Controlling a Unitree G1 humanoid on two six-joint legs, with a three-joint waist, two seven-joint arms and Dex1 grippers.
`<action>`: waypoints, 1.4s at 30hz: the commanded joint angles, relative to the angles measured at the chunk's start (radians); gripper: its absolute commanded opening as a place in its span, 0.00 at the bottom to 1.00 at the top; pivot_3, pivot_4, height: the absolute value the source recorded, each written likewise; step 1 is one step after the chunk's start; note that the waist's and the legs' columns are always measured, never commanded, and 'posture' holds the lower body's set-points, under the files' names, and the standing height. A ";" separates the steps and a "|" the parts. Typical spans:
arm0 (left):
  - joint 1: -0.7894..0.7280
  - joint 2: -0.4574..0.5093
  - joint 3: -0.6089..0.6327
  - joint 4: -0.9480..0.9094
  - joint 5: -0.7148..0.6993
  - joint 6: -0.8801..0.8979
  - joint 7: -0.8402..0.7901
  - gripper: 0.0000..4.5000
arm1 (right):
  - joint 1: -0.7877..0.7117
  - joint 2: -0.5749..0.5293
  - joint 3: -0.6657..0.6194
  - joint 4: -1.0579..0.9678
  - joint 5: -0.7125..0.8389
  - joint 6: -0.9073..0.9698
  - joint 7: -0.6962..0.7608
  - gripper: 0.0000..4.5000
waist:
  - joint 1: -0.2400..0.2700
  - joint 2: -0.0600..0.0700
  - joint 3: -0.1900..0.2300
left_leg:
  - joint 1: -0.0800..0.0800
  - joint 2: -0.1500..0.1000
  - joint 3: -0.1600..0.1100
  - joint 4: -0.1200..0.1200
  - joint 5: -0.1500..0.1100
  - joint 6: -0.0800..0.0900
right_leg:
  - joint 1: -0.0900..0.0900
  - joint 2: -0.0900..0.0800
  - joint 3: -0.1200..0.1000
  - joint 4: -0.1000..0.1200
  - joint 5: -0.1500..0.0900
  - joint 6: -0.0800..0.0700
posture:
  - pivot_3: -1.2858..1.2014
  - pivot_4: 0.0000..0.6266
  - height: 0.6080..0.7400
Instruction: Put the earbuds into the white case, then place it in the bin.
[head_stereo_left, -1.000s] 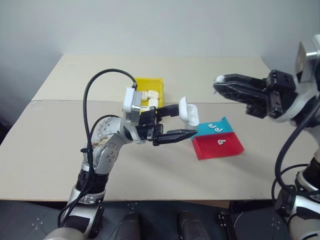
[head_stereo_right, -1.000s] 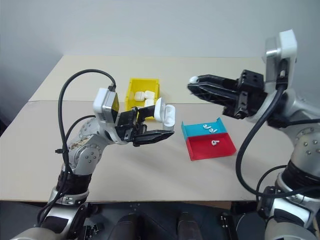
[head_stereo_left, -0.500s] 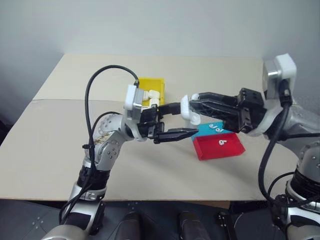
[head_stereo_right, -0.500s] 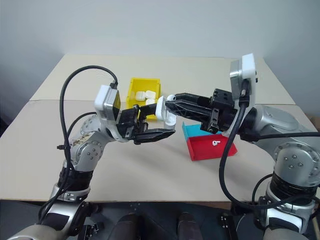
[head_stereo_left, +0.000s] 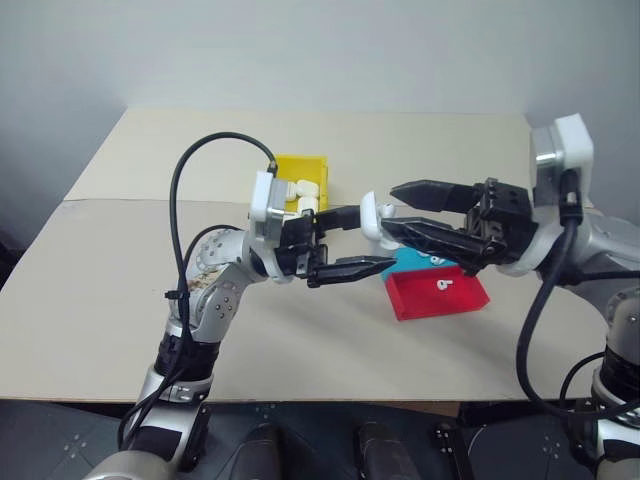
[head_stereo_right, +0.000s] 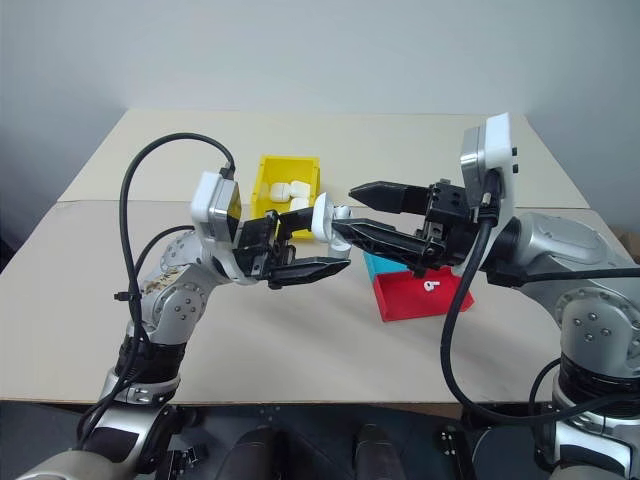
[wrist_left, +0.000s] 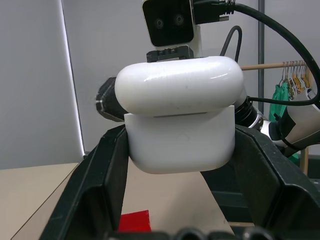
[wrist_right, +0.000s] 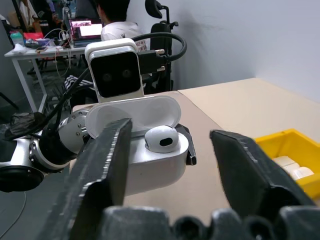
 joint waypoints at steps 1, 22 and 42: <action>-0.021 -0.012 0.015 -0.023 -0.008 -0.031 0.009 0.62 | -0.009 -0.026 -0.001 -0.003 0.007 -0.029 0.014 0.70 | 0.000 0.000 0.000 | 0.000 0.000 0.000 0.000 0.000 0.000 | 0.000 0.000 0.000 0.000 0.000 0.000 | 0.52 0.24 1.00; 0.033 -0.015 0.032 -0.091 -0.009 -0.051 0.062 0.62 | -0.590 -0.102 0.778 1.137 -1.183 -0.850 0.523 0.70 | -0.027 0.001 0.000 | -0.008 0.000 0.005 -0.002 0.000 0.000 | -0.014 0.000 0.004 0.002 0.000 -0.001 | 0.52 0.24 1.00; 0.086 0.001 0.034 -0.162 -0.005 -0.059 0.110 0.62 | -0.763 0.140 0.819 1.804 -1.473 -1.211 0.415 0.70 | -0.009 0.002 0.001 | -0.010 0.000 0.006 -0.005 0.001 -0.001 | -0.015 -0.001 0.002 0.001 0.000 -0.001 | 0.52 0.24 1.00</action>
